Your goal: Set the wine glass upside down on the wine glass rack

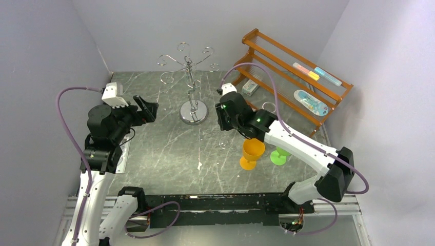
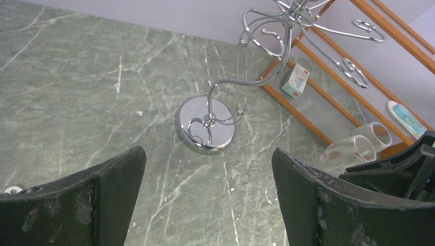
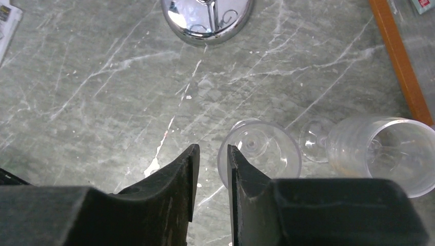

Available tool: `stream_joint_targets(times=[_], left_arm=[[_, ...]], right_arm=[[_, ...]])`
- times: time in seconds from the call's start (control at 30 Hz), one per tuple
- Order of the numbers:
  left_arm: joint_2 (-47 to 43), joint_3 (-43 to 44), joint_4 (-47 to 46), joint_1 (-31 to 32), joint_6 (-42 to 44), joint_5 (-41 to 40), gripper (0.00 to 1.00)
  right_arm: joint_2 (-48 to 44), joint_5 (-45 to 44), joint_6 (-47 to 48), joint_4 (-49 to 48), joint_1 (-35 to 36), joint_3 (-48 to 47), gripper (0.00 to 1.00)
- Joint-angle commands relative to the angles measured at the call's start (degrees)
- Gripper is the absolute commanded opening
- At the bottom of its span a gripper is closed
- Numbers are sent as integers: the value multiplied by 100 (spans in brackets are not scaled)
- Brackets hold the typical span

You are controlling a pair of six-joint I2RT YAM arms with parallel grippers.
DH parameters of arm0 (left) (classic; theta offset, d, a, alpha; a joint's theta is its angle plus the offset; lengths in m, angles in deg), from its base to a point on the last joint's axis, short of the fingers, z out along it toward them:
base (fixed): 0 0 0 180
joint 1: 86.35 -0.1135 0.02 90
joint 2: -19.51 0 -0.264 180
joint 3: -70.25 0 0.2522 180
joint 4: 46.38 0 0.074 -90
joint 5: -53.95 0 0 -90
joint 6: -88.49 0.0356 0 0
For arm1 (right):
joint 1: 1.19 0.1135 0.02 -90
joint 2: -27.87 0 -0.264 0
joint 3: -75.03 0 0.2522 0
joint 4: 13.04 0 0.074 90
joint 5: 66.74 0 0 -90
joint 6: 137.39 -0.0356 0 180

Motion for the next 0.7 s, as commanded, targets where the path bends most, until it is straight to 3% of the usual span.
stream_joint_targets(times=[0.0,0.17,0.33,0.5,0.67], left_arm=[[-31,5,237,-40,-76,-233,97],[-135,-107,268,-40,-169,-137,97],[-282,-204,368,-40,-558,-4,97],[-113,117,1473,-40,-1663,-144,97],[-237,113,1995,-40,-2808,228,97]], right_arm=[[269,-235,-99,354,34,-334,29],[472,-184,-85,599,38,-460,22],[333,17,-15,514,49,-510,0],[-198,578,77,-230,59,-293,0],[-829,1153,-84,-1924,115,509,0]])
